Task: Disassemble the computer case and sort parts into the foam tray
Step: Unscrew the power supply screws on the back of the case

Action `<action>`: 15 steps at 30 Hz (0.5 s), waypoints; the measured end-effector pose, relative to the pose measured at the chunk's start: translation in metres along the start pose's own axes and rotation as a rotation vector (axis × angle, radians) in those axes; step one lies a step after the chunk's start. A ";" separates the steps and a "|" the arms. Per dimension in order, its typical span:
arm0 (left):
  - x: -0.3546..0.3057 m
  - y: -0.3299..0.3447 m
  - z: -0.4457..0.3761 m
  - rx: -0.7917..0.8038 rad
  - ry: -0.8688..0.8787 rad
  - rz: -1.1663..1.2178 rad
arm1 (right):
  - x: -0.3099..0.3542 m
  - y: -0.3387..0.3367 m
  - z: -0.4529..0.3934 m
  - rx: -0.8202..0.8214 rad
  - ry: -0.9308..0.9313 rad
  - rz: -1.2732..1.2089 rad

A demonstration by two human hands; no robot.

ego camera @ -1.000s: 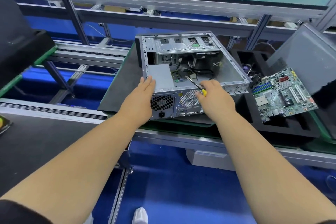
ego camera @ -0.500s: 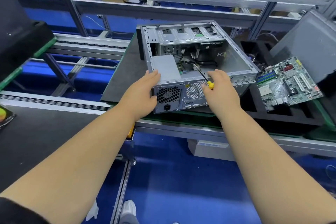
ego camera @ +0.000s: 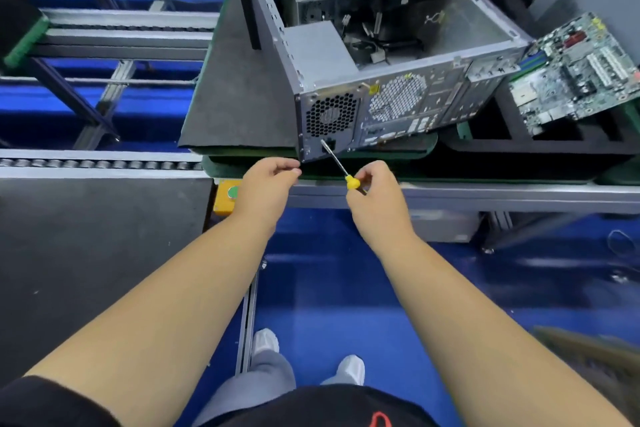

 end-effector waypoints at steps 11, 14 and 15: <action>0.019 0.036 -0.005 0.173 -0.270 0.341 | -0.009 0.033 0.016 0.026 0.088 -0.113; 0.016 0.034 -0.007 0.148 -0.280 0.385 | -0.006 0.034 0.015 0.011 0.061 -0.124; 0.015 0.033 -0.007 0.146 -0.275 0.395 | -0.005 0.035 0.016 0.007 0.057 -0.132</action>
Point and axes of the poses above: each hand's wrist, its own z-axis away from the middle knuckle, its own y-axis out of the palm, x = y × z, the point moved 8 cm from there along -z, towards the middle knuckle, and after that the axes turned 9 degrees about -y, right-handed, at the moved point
